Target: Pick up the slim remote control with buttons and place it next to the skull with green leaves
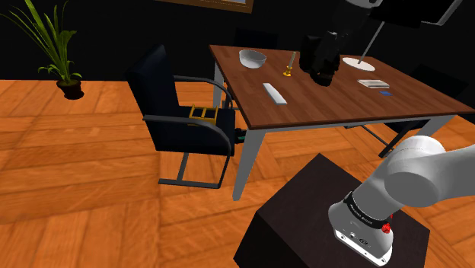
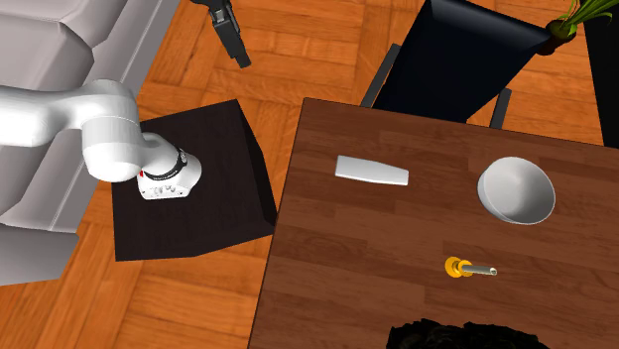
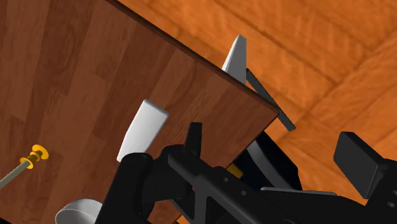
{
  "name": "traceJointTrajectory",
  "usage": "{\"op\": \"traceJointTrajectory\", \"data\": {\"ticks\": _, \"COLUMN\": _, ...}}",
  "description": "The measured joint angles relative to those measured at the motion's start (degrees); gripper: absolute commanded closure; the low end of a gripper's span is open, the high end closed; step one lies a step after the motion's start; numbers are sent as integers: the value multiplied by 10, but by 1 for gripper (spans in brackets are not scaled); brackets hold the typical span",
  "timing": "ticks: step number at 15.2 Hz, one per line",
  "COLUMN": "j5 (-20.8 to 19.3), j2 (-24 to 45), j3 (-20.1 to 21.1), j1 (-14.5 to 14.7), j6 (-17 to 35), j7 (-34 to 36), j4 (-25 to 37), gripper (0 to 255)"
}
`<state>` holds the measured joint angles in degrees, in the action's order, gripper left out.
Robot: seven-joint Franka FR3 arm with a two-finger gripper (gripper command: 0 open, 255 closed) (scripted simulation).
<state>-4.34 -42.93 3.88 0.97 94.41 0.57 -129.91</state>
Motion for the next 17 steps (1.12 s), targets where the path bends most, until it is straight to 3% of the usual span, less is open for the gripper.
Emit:
{"op": "traceJointTrajectory", "data": {"ticks": 4, "j5": -3, "j2": 34, "j3": -10, "j1": -10, "j6": 28, "j7": 4, "j4": 1, "gripper": 0}}
{"op": "traceJointTrajectory", "data": {"ticks": 17, "j5": -4, "j2": 267, "j3": -63, "j1": -61, "j6": 176, "j7": 33, "j4": 58, "gripper": 0}}
